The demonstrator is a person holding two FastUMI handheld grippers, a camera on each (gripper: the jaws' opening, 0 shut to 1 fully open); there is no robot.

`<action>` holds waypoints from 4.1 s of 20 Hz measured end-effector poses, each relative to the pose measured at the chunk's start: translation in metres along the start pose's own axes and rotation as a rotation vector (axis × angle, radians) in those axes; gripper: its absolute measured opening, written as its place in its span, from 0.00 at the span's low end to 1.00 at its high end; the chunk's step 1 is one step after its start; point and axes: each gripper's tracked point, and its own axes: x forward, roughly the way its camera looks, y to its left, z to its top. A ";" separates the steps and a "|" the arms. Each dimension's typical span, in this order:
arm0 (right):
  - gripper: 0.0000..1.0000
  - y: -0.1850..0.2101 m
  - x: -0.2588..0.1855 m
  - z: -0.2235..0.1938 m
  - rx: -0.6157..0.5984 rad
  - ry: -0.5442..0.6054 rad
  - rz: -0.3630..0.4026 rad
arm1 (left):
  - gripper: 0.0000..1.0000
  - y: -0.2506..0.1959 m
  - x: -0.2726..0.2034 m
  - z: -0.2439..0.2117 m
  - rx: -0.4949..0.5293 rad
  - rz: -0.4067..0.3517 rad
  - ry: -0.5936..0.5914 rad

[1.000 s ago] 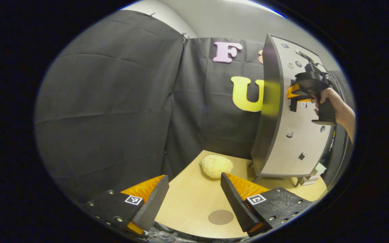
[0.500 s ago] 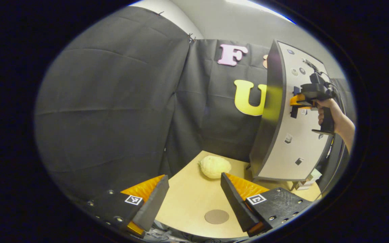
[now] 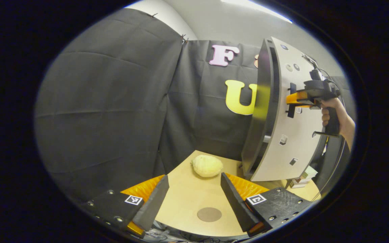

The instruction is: Open the cabinet door with the right hand, grasp the bottle in the cabinet with the left hand and place it on the coaster, then close the cabinet door with the right hand.

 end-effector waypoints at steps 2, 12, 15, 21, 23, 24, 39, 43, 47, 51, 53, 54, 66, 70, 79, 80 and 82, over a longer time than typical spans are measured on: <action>0.19 0.003 -0.011 -0.002 0.007 0.005 0.023 | 0.95 -0.004 -0.004 -0.002 0.004 -0.007 0.003; 0.19 -0.008 -0.059 -0.009 0.040 0.004 0.084 | 0.96 -0.029 -0.017 -0.002 0.035 -0.057 -0.011; 0.19 -0.015 -0.072 -0.010 0.039 -0.001 0.091 | 0.95 -0.041 -0.019 -0.004 0.051 -0.090 -0.022; 0.18 -0.032 -0.098 -0.014 0.044 -0.008 0.067 | 0.96 -0.066 -0.016 -0.005 0.060 -0.185 -0.025; 0.18 -0.039 -0.107 -0.015 0.056 -0.013 0.045 | 0.96 -0.071 -0.019 -0.005 0.070 -0.219 -0.024; 0.18 -0.042 -0.109 -0.016 0.070 -0.018 0.033 | 0.96 -0.075 -0.018 -0.004 0.074 -0.234 -0.023; 0.14 -0.121 -0.176 -0.015 0.138 -0.040 -0.321 | 0.96 -0.208 0.000 -0.023 0.134 -0.511 0.011; 0.07 -0.164 -0.184 -0.013 0.161 -0.039 -0.407 | 0.96 -0.226 0.009 -0.032 0.153 -0.543 0.029; 0.08 -0.162 -0.181 -0.014 0.168 -0.047 -0.363 | 0.96 -0.234 0.019 -0.038 0.159 -0.566 0.058; 0.09 -0.168 -0.203 -0.016 0.173 -0.024 -0.400 | 0.96 -0.243 0.029 -0.033 0.141 -0.605 0.058; 0.10 -0.184 -0.226 -0.009 0.148 -0.033 -0.474 | 0.96 -0.251 0.039 -0.031 0.134 -0.626 0.052; 0.14 -0.192 -0.238 -0.007 0.143 -0.039 -0.512 | 0.96 -0.256 0.046 -0.031 0.138 -0.627 0.052; 0.07 -0.317 -0.241 0.013 0.320 -0.135 -0.713 | 0.96 -0.313 0.104 0.019 0.194 -0.606 -0.011; 0.44 -0.351 -0.210 0.001 0.349 -0.116 -0.719 | 0.96 -0.329 0.127 0.057 0.185 -0.570 -0.060; 0.90 -0.403 -0.157 -0.033 0.143 0.029 -0.761 | 0.96 -0.388 0.209 0.105 0.171 -0.514 -0.088; 0.90 -0.406 -0.153 -0.036 0.137 0.039 -0.756 | 0.96 -0.394 0.218 0.106 0.168 -0.513 -0.084; 0.90 -0.412 -0.149 -0.045 0.143 0.065 -0.755 | 0.95 -0.407 0.231 0.110 0.167 -0.520 -0.084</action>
